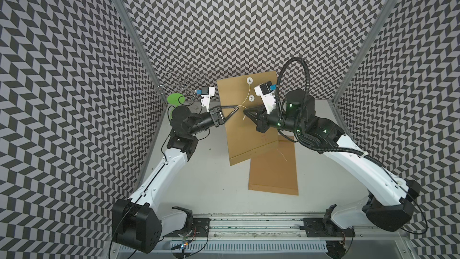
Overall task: Close the mouth of the file bag
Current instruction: Close the file bag.
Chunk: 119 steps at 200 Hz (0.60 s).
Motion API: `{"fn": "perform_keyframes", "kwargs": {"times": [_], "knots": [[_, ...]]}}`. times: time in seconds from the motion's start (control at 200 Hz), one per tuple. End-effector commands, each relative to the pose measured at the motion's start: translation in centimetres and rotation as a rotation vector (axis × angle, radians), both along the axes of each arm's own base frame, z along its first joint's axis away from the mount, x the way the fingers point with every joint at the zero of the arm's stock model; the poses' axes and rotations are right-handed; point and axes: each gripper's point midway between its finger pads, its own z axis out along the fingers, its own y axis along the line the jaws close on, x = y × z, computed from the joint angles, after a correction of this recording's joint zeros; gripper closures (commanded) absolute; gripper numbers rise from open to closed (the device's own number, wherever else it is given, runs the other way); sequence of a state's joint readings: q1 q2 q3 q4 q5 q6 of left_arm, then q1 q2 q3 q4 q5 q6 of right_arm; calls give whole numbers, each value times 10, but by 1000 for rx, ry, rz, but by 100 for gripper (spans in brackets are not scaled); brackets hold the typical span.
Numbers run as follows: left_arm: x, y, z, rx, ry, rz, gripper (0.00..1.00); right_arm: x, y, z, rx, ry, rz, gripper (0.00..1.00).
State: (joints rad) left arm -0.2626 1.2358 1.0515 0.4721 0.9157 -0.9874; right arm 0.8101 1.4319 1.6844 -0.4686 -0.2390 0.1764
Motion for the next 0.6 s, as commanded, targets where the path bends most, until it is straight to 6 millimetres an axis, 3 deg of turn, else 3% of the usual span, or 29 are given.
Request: {"fn": "perform_keyframes", "kwargs": {"times": [0.0, 0.18, 0.591], "knots": [[-12, 1, 33, -40, -98, -35, 100, -4, 1, 5, 31, -17, 21, 100], [-15, 5, 47, -54, -125, -39, 100, 8, -9, -9, 30, 13, -2, 100], [-32, 3, 56, -20, -196, -91, 100, 30, -47, -7, 37, 38, -84, 100]]}}
